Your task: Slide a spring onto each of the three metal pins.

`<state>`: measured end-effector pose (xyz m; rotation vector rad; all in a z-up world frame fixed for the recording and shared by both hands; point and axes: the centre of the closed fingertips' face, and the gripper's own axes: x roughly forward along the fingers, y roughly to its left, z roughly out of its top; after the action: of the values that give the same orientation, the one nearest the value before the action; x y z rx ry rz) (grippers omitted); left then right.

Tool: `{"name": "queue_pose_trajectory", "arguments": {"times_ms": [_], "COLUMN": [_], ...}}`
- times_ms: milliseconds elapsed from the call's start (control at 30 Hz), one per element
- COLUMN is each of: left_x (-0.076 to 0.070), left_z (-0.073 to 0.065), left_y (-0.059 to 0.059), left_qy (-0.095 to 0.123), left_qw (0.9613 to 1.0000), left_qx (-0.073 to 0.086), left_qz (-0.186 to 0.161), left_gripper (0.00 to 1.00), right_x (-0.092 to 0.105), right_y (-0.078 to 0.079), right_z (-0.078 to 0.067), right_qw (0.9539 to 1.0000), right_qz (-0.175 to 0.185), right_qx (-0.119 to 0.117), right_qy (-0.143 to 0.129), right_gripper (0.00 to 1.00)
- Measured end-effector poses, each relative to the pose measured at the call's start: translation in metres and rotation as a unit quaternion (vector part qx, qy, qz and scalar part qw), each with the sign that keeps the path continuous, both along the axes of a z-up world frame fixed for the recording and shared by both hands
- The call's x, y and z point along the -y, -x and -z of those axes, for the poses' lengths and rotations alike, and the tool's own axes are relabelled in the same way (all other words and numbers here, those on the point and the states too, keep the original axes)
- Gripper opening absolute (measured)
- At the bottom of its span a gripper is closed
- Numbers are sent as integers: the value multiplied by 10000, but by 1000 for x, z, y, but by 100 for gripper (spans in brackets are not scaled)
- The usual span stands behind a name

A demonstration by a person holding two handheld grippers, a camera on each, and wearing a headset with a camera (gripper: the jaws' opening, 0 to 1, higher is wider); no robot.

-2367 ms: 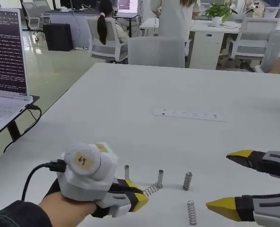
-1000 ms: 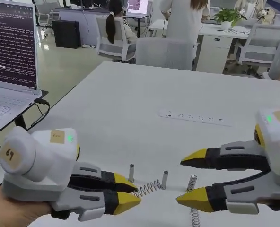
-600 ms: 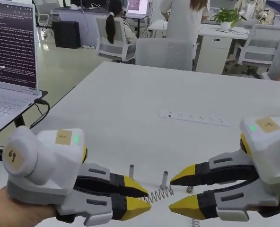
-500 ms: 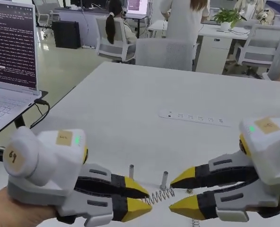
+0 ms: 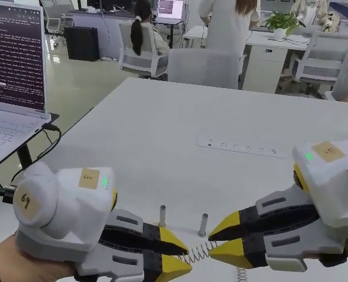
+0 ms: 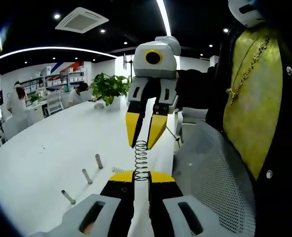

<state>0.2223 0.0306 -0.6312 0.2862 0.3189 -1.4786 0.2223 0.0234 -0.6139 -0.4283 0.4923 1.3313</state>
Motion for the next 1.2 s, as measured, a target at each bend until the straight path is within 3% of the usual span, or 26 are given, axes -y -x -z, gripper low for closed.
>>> {"name": "queue_pose_trajectory", "arguments": {"times_ms": [167,267,767,1200], "left_x": [-1,-2,3,9], "left_z": [-1,-2,3,7], "left_y": [0,0,-2,0], "left_qy": [45,55,-42,-29], "left_qw": [10000,10000,10000,9999], "left_qx": [6,6,44,60], "left_qz": [-2,-4,39,78], "left_gripper": [2,2,2,1], "right_x": [1,4,-3,-12], "right_y": [0,0,1,6], "right_z": [4,11,-1,-6], "right_qw": [9999,9998,9998,9970], "right_qz": [12,22,-127,-500], "right_qx": [-138,-199,18,122], "right_qy": [-41,23,131,574], "right_gripper": [14,11,8,9]}}
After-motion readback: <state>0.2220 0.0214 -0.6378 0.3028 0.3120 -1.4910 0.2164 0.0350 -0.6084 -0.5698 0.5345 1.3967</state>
